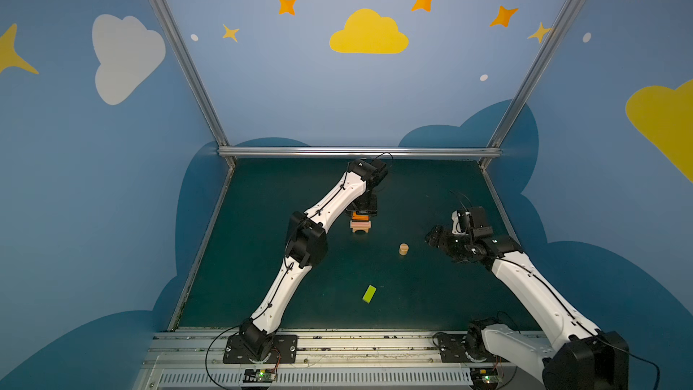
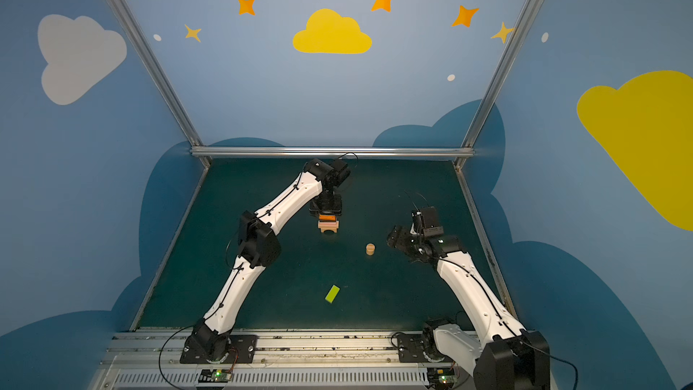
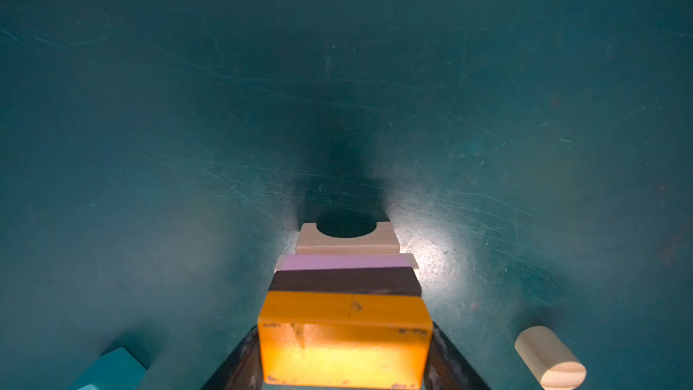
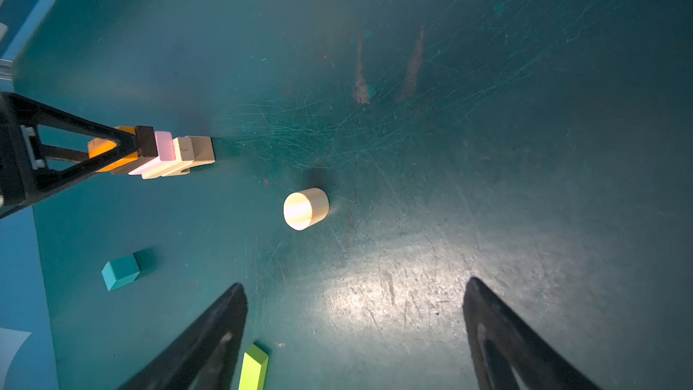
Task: Build the wood block tower
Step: 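Lower the orange block with the left gripper onto the dark brown block, then open the left gripper and raise it off the orange block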
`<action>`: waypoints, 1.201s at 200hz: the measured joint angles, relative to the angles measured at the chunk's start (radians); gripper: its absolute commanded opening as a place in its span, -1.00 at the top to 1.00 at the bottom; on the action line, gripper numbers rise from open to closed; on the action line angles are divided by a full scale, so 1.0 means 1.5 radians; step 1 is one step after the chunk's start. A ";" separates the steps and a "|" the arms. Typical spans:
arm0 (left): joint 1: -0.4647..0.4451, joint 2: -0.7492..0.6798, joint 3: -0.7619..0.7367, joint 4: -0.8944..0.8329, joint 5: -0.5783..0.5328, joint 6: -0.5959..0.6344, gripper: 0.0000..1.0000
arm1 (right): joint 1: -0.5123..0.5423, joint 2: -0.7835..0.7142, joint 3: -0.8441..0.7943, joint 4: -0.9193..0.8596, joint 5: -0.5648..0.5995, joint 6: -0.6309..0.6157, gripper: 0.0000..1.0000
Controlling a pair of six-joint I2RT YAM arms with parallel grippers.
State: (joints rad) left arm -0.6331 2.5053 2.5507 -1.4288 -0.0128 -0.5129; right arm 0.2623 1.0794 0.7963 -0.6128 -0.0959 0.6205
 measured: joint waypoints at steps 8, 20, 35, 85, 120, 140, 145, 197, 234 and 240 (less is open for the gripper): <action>0.000 0.000 0.000 0.000 0.000 0.000 -0.31 | 0.000 0.000 0.000 0.000 0.000 0.000 -0.77; 0.000 0.000 0.000 0.000 0.000 0.000 -0.31 | 0.000 0.000 0.000 0.001 -0.001 0.000 -0.77; 0.000 0.000 0.000 0.000 0.000 0.000 -0.32 | -0.001 0.000 0.000 0.002 -0.001 0.000 -0.77; 0.000 0.000 0.000 0.001 0.001 -0.001 -0.34 | -0.001 0.000 0.000 0.002 -0.002 0.000 -0.77; 0.000 0.000 0.000 0.001 0.004 -0.005 -0.35 | -0.004 0.000 0.000 0.002 -0.002 0.000 -0.77; 0.000 0.000 0.000 0.001 0.005 -0.008 -0.36 | -0.004 0.000 0.000 0.003 -0.002 0.000 -0.77; 0.000 0.000 0.000 0.001 0.005 -0.010 -0.36 | -0.004 0.000 0.000 0.003 -0.002 0.000 -0.77; 0.000 0.000 0.000 0.001 0.009 -0.016 -0.37 | -0.004 -0.001 -0.007 0.006 -0.002 0.000 -0.77; 0.000 0.000 0.000 0.000 0.016 -0.018 -0.37 | -0.004 -0.001 -0.007 0.007 -0.003 0.000 -0.77; 0.000 0.000 0.000 0.000 0.016 -0.018 -0.37 | -0.004 -0.001 -0.007 0.007 -0.003 0.000 -0.77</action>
State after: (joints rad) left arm -0.6331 2.5053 2.5507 -1.4284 0.0109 -0.5392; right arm 0.2558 1.0775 0.7853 -0.6029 -0.0998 0.6205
